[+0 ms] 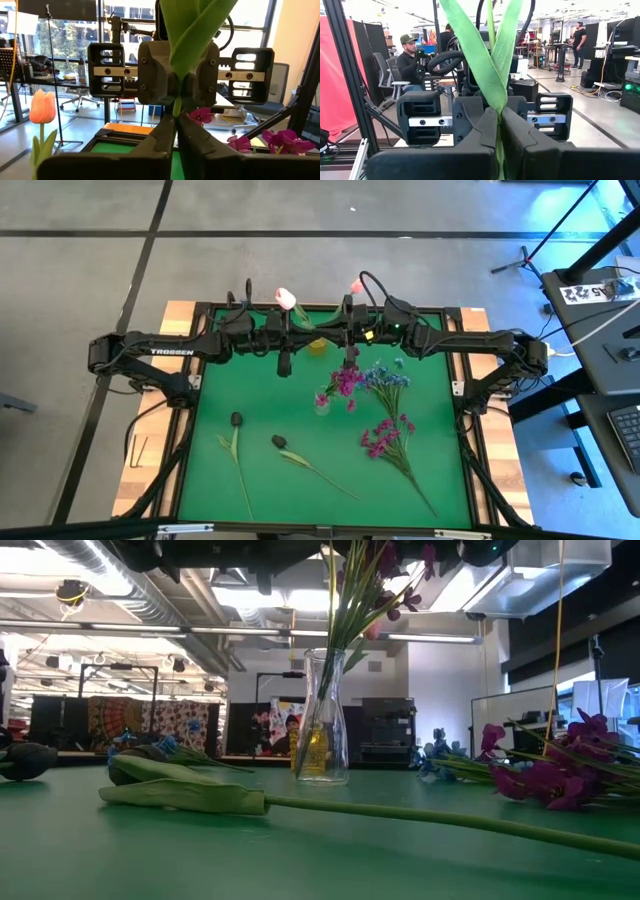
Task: Sort flowers into vase by color
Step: Put the pink flower into the yellow vase
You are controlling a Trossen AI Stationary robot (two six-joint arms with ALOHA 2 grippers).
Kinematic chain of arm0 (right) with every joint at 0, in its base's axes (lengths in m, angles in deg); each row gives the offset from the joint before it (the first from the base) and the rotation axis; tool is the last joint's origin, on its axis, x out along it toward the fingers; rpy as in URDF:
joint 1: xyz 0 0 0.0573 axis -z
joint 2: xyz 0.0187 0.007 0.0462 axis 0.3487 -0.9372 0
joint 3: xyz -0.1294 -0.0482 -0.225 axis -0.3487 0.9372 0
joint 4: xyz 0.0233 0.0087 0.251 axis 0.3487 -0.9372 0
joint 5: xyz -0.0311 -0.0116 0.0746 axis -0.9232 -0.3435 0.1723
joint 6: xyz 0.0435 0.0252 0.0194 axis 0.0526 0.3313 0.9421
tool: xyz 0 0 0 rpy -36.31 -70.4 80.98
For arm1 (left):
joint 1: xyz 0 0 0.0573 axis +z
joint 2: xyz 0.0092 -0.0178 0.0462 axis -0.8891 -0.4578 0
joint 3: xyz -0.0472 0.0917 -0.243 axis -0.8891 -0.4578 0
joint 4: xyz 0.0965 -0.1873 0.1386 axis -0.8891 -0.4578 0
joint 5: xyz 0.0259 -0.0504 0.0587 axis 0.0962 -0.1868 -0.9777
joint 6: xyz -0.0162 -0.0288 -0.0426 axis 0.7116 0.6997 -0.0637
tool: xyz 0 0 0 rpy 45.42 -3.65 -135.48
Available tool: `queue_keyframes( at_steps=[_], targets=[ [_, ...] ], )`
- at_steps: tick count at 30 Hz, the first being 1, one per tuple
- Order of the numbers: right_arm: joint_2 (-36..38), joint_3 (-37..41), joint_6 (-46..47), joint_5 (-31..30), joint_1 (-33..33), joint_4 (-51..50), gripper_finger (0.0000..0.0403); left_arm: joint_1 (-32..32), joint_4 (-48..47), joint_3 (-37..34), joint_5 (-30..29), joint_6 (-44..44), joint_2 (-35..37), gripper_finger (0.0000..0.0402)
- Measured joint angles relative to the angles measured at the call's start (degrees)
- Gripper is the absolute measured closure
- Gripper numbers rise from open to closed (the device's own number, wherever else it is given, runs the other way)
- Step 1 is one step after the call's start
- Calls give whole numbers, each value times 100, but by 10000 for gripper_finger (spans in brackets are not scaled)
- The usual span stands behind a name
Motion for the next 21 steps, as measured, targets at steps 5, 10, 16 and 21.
queue_keyframes(
  at_steps=[5, 10, 16, 21],
  targets=[
    [2, 0, 18, 5, 0, -7, 389, 0, 0, 0, -4, 6, 0, 399],
    [4, 0, 3, 106, 0, -37, 356, 0, -6, 0, -66, 7, -2, 401],
    [7, 0, -36, 205, 5, -225, 255, 3, -37, -4, -184, 9, -7, 401],
    [235, 4, -220, -66, 4, -791, 166, 13, -186, -4, -329, 2, -7, 401]
  ],
)
